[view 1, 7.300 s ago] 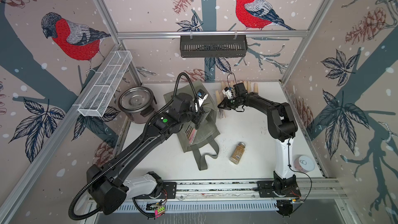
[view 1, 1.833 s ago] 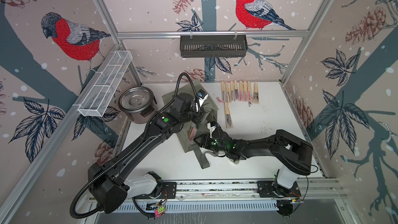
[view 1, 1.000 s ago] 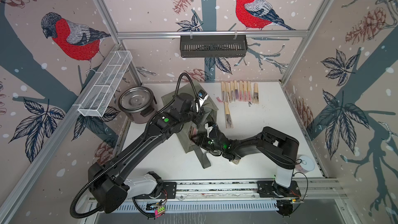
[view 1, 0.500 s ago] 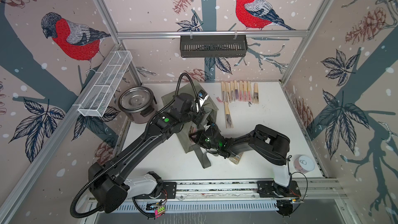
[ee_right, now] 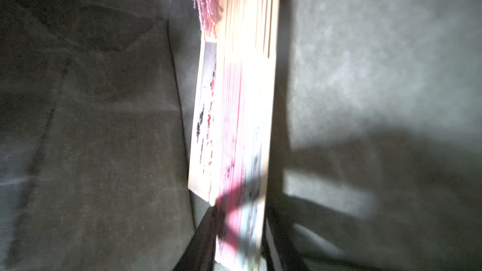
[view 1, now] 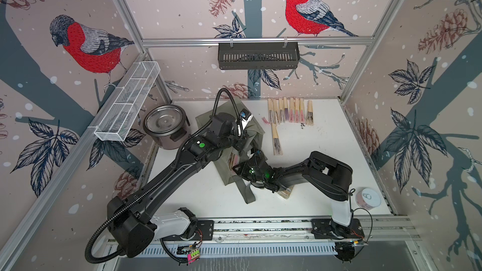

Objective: Take out the folding fans from the tote bags
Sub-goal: Pick up the folding fan from the canvas bag.

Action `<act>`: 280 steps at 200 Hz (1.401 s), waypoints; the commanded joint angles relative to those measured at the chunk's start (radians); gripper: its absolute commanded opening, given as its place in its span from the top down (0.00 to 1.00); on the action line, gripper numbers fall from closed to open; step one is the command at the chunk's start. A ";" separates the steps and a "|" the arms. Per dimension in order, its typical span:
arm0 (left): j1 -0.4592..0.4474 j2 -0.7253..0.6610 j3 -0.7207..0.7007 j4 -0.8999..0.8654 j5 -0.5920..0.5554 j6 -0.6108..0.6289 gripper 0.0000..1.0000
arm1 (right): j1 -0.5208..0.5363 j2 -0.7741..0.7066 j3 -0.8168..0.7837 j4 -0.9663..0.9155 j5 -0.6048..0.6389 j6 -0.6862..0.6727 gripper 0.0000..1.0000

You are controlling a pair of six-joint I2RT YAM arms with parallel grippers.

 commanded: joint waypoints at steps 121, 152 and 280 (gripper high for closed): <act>-0.003 0.002 0.006 0.029 0.009 0.010 1.00 | -0.016 0.028 0.056 -0.047 -0.038 -0.063 0.50; -0.004 0.002 0.007 0.028 0.013 0.012 1.00 | -0.015 0.019 0.031 -0.042 -0.041 -0.054 0.59; -0.007 -0.001 0.006 0.027 0.006 0.013 1.00 | -0.011 -0.072 -0.003 -0.105 -0.015 -0.107 0.64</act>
